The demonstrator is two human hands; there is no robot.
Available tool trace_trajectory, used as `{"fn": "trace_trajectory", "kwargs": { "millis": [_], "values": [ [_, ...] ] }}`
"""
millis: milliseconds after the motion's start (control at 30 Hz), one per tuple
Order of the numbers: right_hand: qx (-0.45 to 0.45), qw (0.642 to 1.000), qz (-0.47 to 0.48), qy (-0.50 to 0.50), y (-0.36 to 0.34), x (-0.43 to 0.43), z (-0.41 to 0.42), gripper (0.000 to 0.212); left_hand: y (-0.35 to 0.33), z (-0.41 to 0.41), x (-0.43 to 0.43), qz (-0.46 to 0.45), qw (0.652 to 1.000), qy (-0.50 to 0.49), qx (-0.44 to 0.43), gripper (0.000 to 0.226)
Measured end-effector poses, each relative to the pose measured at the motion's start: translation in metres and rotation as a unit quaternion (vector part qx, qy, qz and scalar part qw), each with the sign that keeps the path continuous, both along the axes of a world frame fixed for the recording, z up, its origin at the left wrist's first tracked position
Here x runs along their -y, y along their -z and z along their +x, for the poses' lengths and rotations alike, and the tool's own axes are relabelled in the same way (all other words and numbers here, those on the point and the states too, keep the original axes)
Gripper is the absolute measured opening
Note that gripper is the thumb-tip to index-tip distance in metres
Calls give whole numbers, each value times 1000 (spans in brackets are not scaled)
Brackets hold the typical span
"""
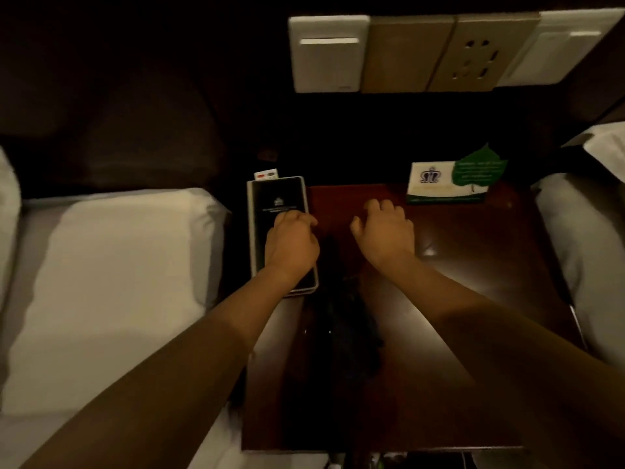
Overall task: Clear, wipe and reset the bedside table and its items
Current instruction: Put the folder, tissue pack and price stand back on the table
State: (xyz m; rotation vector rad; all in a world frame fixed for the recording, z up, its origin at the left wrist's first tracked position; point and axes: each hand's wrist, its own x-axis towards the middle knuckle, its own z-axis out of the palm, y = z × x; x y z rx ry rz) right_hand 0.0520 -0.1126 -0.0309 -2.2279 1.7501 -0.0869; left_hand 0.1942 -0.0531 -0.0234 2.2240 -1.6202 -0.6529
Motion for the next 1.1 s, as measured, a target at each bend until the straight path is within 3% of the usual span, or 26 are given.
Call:
{"fn": "trace_trajectory", "kwargs": {
  "millis": [400,567,700,767,867,1000,1100],
  "values": [
    [35,982,-6,-187,-41,-149,171,32,-39,168,-221,-11,977,-208,54,37],
    [50,947,46,-314,-40,-248,254,28,-41,233,-350,-3,937,-339,84,41],
    [90,903,127,-400,-31,-333,304,28,-34,270,-449,76,884,-429,167,43],
    [99,886,165,-423,-28,-370,327,30,-30,285,-485,113,854,-485,149,46],
    [87,868,220,-436,-21,-414,355,33,-26,297,-516,152,805,-571,49,60],
    [50,856,256,-446,-11,-450,381,38,-12,304,-537,170,773,-608,-59,67],
    [50,856,257,-445,-3,-469,395,37,-1,311,-543,194,769,-604,-86,61]
  ]
}}
